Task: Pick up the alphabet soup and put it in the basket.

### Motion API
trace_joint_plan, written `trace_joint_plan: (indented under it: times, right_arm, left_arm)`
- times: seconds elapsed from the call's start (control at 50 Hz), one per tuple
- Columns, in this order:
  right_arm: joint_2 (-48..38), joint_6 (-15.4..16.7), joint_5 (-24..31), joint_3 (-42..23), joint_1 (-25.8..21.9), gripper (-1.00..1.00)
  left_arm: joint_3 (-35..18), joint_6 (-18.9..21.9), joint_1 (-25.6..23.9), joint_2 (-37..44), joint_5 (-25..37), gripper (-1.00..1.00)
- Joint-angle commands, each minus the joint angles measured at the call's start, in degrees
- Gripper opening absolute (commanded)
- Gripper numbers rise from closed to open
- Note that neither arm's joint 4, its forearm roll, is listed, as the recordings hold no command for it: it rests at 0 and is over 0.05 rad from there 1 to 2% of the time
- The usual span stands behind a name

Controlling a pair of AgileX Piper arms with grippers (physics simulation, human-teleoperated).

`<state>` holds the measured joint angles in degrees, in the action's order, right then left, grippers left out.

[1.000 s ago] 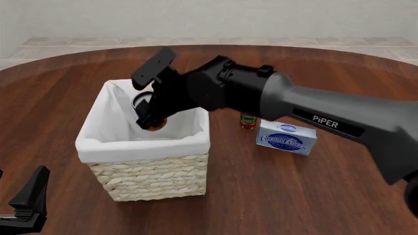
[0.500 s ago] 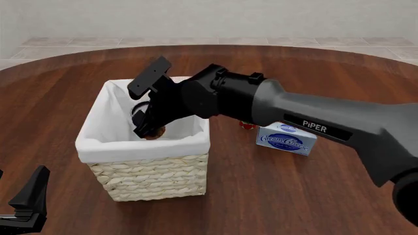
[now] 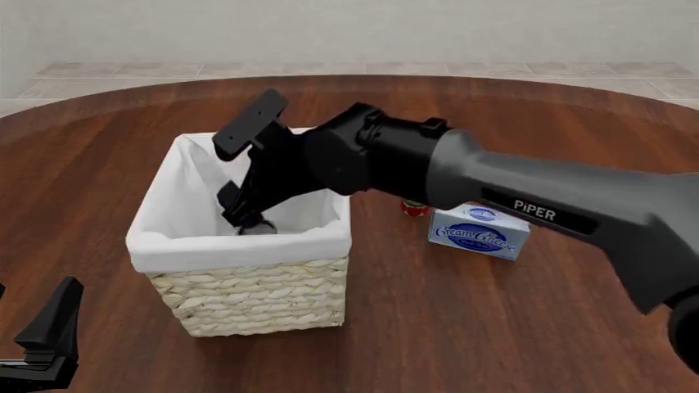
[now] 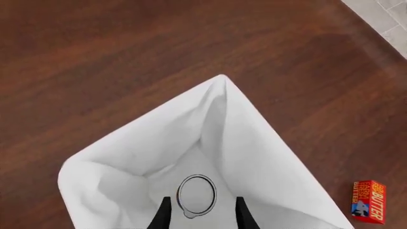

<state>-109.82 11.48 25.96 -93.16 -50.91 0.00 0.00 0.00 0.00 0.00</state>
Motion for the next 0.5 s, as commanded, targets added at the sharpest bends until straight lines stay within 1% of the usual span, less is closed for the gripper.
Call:
trace_joint_plan:
  times: [0.02, 0.3, 0.5]
  right_arm:
    - [1.85, 0.06, -0.18, 0.4, -0.12, 1.0]
    - [5.47, 1.11, -0.27, 0.5, 0.06, 1.0]
    - [7.24, 1.28, -0.36, 0.86, -0.34, 1.0]
  left_arm:
    - [0.0, 0.0, 0.0, 0.0, 0.0, 1.0]
    - [0.0, 0.0, 0.0, 0.0, 0.0, 1.0]
    - [0.0, 0.0, 0.0, 0.0, 0.0, 1.0]
